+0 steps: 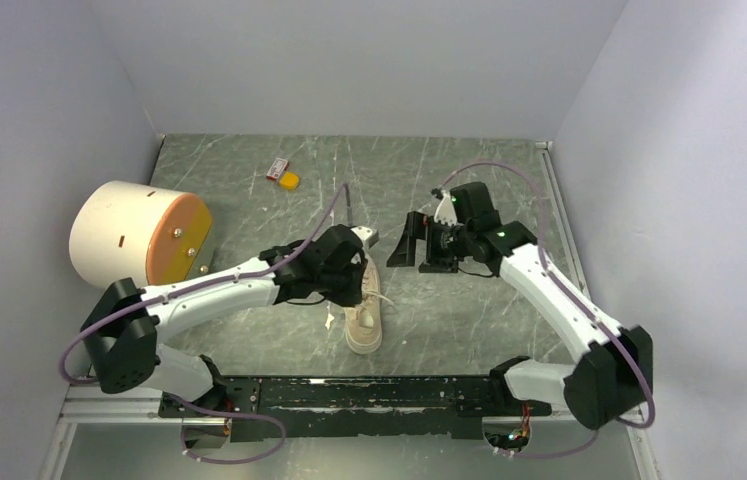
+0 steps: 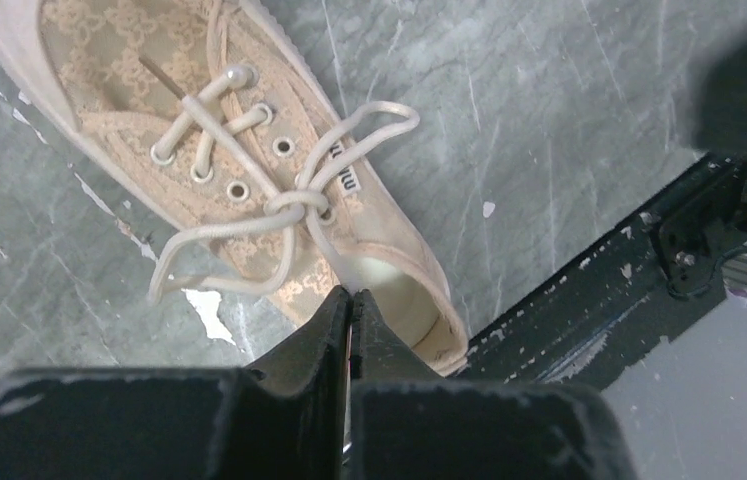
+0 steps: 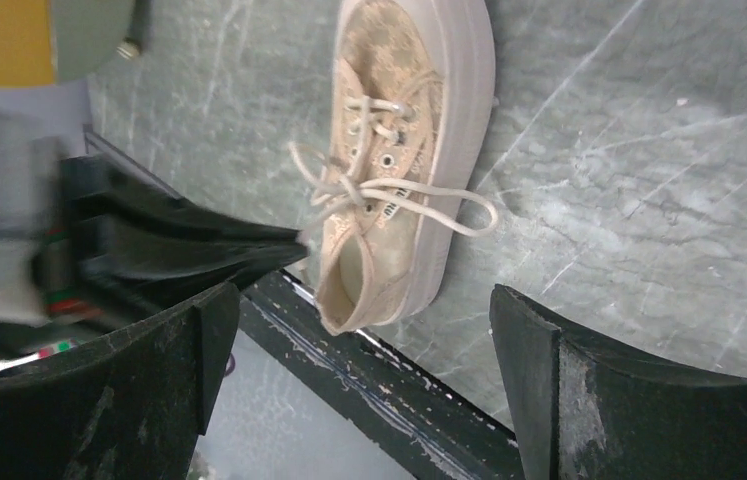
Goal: Tie the shoes
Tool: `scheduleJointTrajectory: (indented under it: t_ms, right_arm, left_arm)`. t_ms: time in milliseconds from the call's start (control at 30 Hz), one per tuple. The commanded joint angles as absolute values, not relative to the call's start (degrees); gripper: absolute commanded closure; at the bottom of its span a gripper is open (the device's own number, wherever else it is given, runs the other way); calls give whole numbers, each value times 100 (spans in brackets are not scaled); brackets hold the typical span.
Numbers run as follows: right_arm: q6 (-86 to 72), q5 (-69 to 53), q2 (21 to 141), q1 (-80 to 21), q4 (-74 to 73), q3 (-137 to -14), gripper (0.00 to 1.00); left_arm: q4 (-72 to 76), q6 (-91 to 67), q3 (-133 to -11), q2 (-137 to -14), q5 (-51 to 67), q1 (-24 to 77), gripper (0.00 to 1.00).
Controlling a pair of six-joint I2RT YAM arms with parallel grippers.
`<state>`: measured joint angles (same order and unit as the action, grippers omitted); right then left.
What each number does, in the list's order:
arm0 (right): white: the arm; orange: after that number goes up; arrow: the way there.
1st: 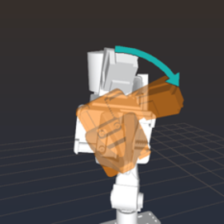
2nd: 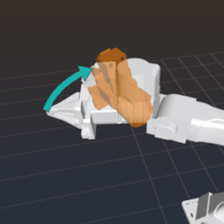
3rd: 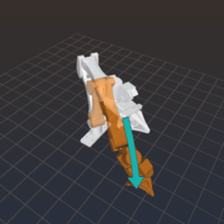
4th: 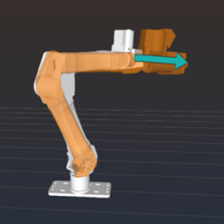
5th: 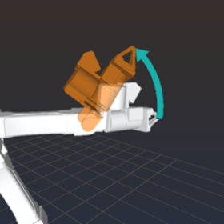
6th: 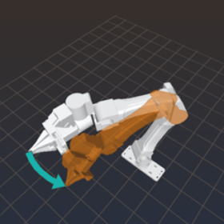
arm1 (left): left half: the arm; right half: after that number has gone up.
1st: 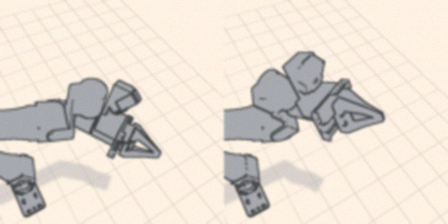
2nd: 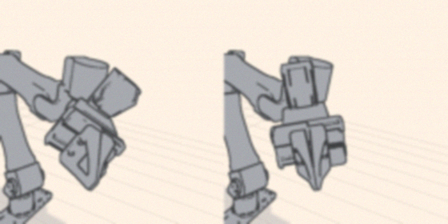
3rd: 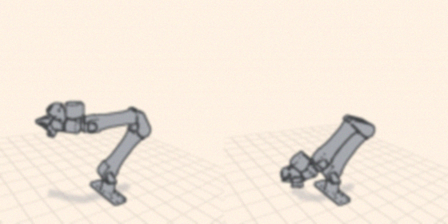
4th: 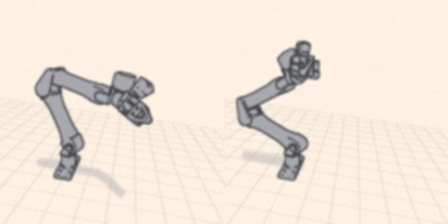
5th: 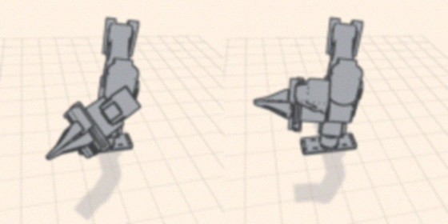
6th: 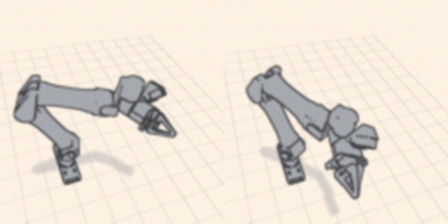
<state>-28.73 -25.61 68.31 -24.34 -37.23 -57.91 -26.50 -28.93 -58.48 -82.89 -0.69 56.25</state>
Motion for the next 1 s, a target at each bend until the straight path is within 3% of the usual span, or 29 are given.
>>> scheduleJointTrajectory:
  t_ms: [0, 433, 500, 600, 967]
  right_arm:
    - [-3050, -3103, 7336, -2403, -3208, -5520, 0]
    - [-2903, -3909, 8900, -2393, -2395, -5378, 1]
    - [-2801, -3978, 9008, -2395, -2310, -5366, 3]
    - [-2617, -4323, 9065, -2379, -1904, -5192, 15]
    - [-2963, -5309, 9016, -2359, -491, -4263, 21]
  left_arm:
    - [-2743, -2963, -5465, -7841, 722, 5371, 95]
    - [-2804, -3250, -4212, -6801, 1215, 4786, 95]
    - [-2906, -3288, -4068, -6667, 1216, 4678, 95]
    - [-3039, -3393, -3849, -6466, 1197, 4492, 95]
    - [-2554, -3535, -3383, -6414, 1543, 4220, 95]
